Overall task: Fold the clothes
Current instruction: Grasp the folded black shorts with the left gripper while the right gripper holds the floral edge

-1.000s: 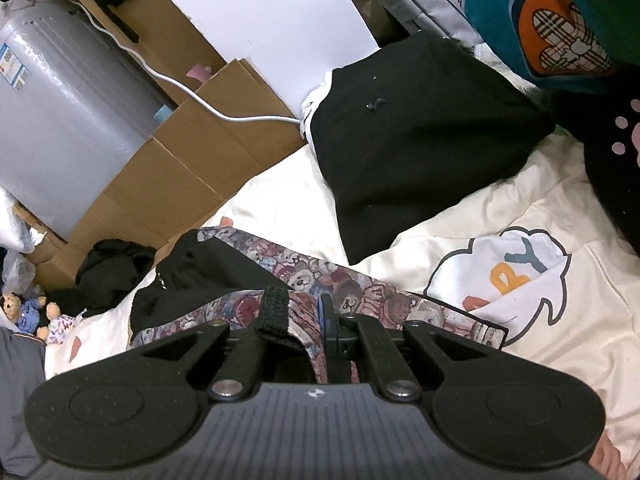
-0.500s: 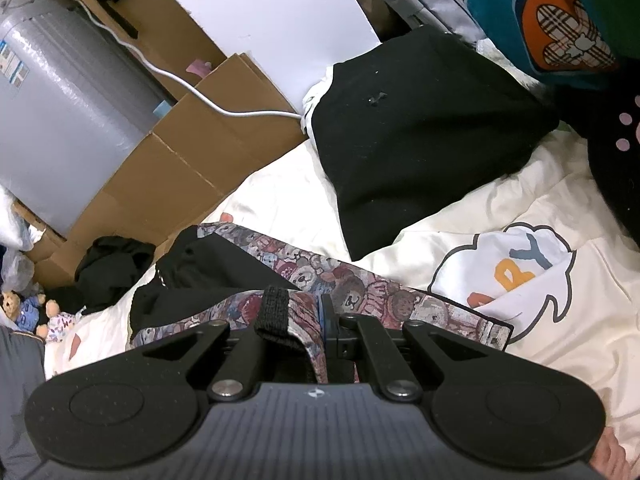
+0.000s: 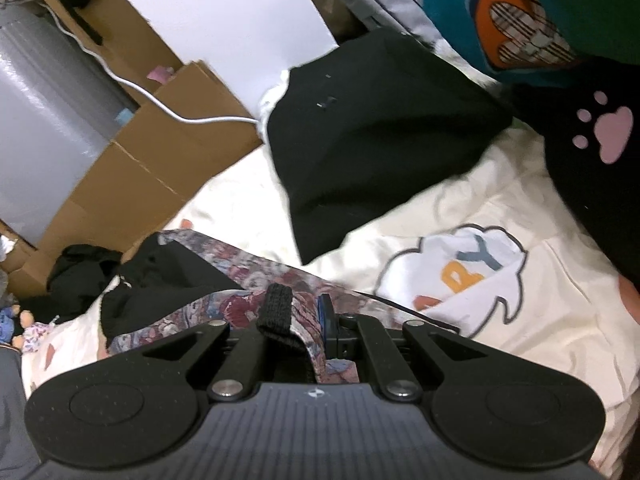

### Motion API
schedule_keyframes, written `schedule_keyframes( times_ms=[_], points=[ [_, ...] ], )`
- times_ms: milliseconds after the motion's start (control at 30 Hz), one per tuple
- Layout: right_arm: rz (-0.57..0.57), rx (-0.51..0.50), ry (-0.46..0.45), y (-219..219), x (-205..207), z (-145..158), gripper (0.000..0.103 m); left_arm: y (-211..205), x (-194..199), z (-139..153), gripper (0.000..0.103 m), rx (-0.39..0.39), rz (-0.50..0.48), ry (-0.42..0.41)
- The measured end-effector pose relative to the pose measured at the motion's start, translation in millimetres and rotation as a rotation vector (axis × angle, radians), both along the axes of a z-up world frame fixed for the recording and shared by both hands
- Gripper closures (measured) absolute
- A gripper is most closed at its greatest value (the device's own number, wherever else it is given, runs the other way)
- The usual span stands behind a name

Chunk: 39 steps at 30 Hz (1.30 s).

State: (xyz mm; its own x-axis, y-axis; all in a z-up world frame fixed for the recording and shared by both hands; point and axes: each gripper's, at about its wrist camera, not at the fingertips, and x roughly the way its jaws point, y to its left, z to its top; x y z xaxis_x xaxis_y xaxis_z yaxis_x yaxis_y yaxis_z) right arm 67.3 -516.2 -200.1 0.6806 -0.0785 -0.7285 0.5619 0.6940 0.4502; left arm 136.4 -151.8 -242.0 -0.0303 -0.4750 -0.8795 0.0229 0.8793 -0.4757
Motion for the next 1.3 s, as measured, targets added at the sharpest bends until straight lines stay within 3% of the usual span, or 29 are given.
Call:
schedule_keyframes(
  times_ms=[233, 333, 567, 767, 933, 1033, 1167, 1300],
  points=[
    [-0.003, 0.045, 0.069, -6.9, 2.0, -26.9, 0.099, 5.9, -2.5, -26.6, 0.1, 0.08, -0.015, 0.04],
    [-0.016, 0.116, 0.081, -12.4, -0.8, -41.5, 0.097, 8.9, -2.3, -30.4, 0.099, 0.081, -0.013, 0.04],
    [-0.06, 0.172, 0.08, -22.0, -12.7, -44.4, 0.075, 18.3, -3.3, -25.0, 0.092, 0.07, -0.015, 0.031],
    [-0.094, 0.185, 0.059, -31.3, -25.8, -39.9, 0.073, 25.0, -4.9, -23.7, 0.085, 0.064, -0.018, 0.025],
    [-0.11, 0.199, 0.047, -34.5, -28.1, -40.9, 0.073, 12.3, -8.1, -32.7, 0.086, 0.071, -0.029, 0.014],
    [-0.093, 0.178, 0.045, -32.4, -25.0, -41.5, 0.074, 4.6, -10.4, -34.8, 0.093, 0.079, -0.05, -0.004],
    [-0.079, 0.104, 0.085, -25.8, -20.5, -43.1, 0.097, 1.2, -12.3, -35.7, 0.098, 0.102, -0.083, -0.025],
    [-0.127, 0.086, 0.092, -29.6, -25.8, -46.6, 0.099, -1.2, -12.8, -33.9, 0.099, 0.119, -0.101, -0.029]
  ],
)
